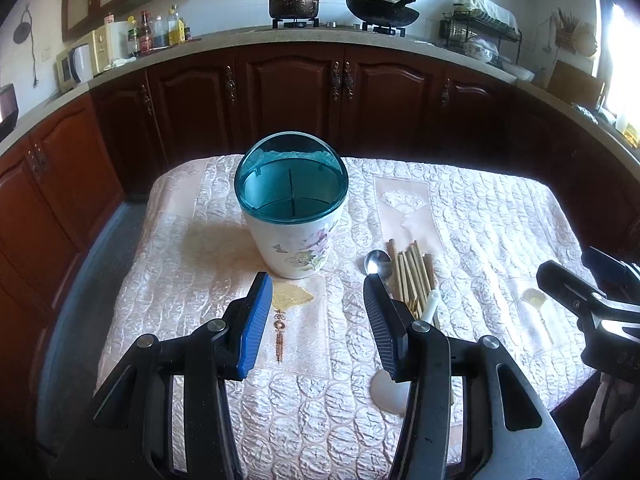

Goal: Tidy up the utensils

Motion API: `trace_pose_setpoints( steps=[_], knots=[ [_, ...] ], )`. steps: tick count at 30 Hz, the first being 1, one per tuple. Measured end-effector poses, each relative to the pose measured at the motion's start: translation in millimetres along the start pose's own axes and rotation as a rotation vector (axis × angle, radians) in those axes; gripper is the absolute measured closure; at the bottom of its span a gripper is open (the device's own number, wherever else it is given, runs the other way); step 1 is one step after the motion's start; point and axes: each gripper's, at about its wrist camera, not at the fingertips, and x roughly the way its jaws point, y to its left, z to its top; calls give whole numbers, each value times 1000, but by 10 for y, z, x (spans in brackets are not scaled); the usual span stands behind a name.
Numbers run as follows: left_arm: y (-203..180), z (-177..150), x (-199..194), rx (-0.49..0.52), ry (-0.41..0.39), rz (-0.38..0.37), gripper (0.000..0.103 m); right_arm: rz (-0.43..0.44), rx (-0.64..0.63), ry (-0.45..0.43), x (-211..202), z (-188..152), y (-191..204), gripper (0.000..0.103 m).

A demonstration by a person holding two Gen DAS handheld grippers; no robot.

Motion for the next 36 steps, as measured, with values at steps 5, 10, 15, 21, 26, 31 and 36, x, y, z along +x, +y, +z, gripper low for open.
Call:
trace_pose_setpoints(
  steps=[5, 10, 15, 21, 26, 31, 36],
  knots=[
    [-15, -7, -14, -1, -2, -3, 56, 33, -14, -34, 551, 118, -133, 4],
    [-23, 1, -25, 2, -8, -2, 56, 64, -23, -49, 621, 143, -256, 4],
    [-40, -5, -24, 8, -8, -5, 56, 75, -29, -54, 716, 140, -338, 4],
    [-44, -14, -9, 5, -1, -11, 56, 55, -32, -52, 810, 140, -324, 4],
    [-52, -23, 5, 7, 7, -18, 56, 28, -27, -39, 855, 125, -352, 4],
    [-55, -24, 16, 9, 11, -28, 56, 16, -22, -36, 867, 96, -374, 4],
    [-71, -25, 30, 12, 16, -34, 56, 4, -31, -27, 878, 77, -367, 4]
  ],
)
